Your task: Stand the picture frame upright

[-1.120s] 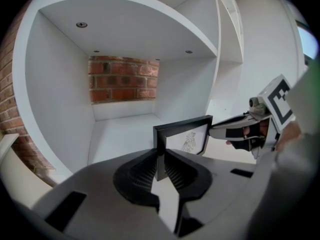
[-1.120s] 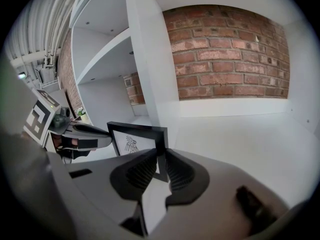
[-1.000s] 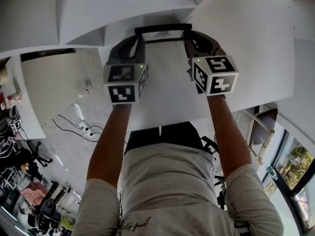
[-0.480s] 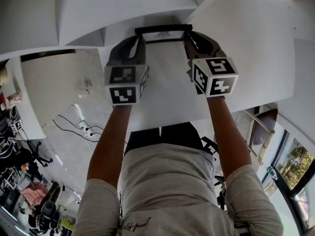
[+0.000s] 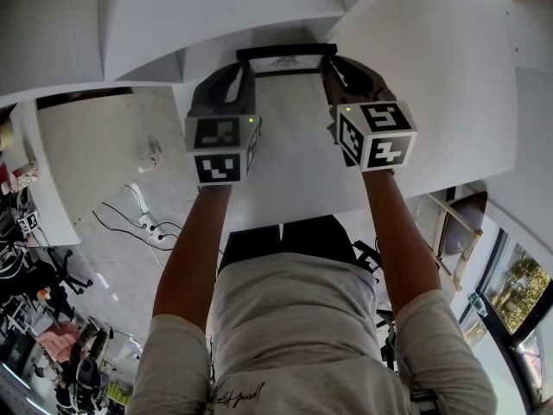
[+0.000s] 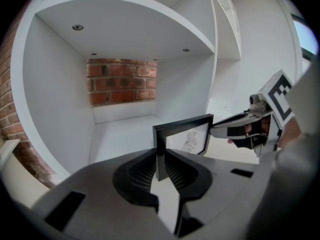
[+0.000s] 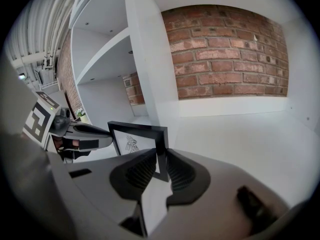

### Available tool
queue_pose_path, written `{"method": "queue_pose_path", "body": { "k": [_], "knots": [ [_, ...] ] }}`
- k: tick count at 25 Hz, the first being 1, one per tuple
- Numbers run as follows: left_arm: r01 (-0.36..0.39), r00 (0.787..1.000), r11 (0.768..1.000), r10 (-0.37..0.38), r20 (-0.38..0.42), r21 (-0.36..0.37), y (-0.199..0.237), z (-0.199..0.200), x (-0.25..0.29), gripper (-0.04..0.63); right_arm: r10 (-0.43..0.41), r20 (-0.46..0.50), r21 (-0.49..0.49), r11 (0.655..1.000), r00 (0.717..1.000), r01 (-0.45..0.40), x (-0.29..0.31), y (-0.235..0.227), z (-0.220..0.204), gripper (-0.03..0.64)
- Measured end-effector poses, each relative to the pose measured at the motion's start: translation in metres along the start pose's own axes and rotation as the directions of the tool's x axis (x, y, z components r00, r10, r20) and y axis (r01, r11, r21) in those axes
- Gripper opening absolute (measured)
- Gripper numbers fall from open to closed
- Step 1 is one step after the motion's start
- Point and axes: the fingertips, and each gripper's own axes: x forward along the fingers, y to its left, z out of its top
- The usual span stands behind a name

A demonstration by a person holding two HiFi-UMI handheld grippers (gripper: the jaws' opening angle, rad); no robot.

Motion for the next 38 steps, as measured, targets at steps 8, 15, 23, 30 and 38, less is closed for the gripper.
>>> {"method": "queue_pose_path", "body": {
  "k": [8, 15, 23, 30, 38],
  "knots": [
    [-0.007, 1.000, 1.000, 0.007, 0.003, 0.000, 0.002, 0.001, -0.002, 0.069, 0.001, -0.001, 0.001, 1.000, 1.000, -0.001, -0.001, 0.001, -0.001, 0.071],
    [-0.004, 1.000, 1.000, 0.004, 0.007, 0.002, 0.003, 0.003, -0.005, 0.081, 0.001, -0.004, 0.002, 1.000, 1.000, -0.001, -0.002, 0.002, -0.001, 0.071],
    [0.001, 1.000, 1.000, -0.001, 0.010, 0.002, 0.000, 0.001, -0.012, 0.080, -0.004, -0.005, 0.010, 1.000, 1.000, 0.004, -0.010, 0.001, -0.003, 0.071],
    [0.007, 1.000, 1.000, -0.007, 0.005, -0.014, -0.002, -0.006, -0.026, 0.080, -0.005, 0.003, 0.016, 1.000, 1.000, 0.004, -0.023, 0.007, -0.002, 0.071],
    [0.018, 1.000, 1.000, -0.018, 0.015, 0.000, -0.008, -0.008, -0.045, 0.061, 0.016, 0.020, 0.003, 1.000, 1.000, -0.016, -0.039, 0.022, 0.001, 0.068]
  ]
}}
